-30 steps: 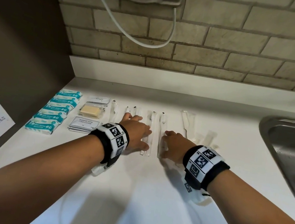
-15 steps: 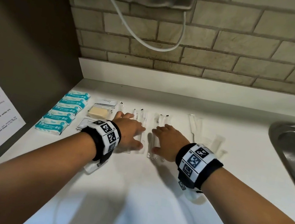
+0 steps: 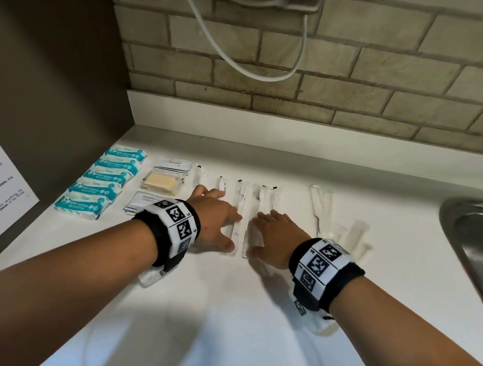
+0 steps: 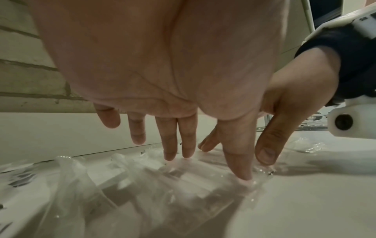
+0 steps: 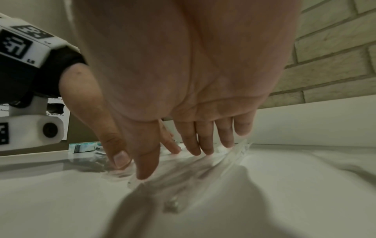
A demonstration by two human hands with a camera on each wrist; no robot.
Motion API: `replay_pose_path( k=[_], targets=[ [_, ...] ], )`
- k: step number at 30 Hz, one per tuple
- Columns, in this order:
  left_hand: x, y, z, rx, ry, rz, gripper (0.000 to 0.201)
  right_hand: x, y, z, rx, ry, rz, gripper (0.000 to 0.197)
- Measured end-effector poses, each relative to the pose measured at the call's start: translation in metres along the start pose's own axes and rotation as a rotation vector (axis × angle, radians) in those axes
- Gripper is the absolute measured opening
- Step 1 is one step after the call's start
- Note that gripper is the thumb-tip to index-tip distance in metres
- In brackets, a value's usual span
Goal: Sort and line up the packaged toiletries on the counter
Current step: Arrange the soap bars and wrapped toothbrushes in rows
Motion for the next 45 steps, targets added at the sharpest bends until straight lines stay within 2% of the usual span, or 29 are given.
replay_pose_path(
  k=[6,9,13,16,31,35,41,45],
  targets=[
    [-0.002,-0.001,-0.005,-0.057,-0.05,0.009,0.073,-0.011,-0.006,-0.009,-0.059,0.024,0.045,0.07],
    [-0.011,0.005,-0.008,-0.096,-0.099,0.028,0.072,-0.022,-0.009,-0.012,-0.036,0.03,0.096,0.069],
    [-0.028,0.015,-0.007,-0.007,-0.032,0.052,0.076,-0.026,-0.015,-0.01,0.039,0.038,0.136,0.068],
    [-0.033,0.022,0.003,0.046,0.005,0.06,0.08,-0.028,-0.016,-0.008,0.036,0.051,0.178,0.07],
    [-0.037,0.023,0.002,0.03,-0.008,0.055,0.081,-0.029,-0.016,-0.009,0.042,0.051,0.192,0.072],
    [-0.031,0.021,-0.002,-0.017,-0.061,0.035,0.079,-0.024,-0.014,-0.014,-0.028,0.015,0.157,0.066],
    [0.012,0.005,-0.025,-0.135,-0.111,-0.112,0.051,0.008,-0.001,-0.022,-0.132,0.014,0.018,0.063],
    [0.048,-0.003,-0.023,-0.101,-0.035,-0.191,0.051,0.038,0.013,-0.02,-0.126,-0.026,-0.073,0.059]
  ],
)
Point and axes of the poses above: each hand's wrist, its own y-axis towards the middle knuckle, its own z-axis out of the palm, x = y × z, the point moved 2 cm from there along y, towards the middle knuckle, and after that the axes turned 1 degree about y, right-handed, at the moved point
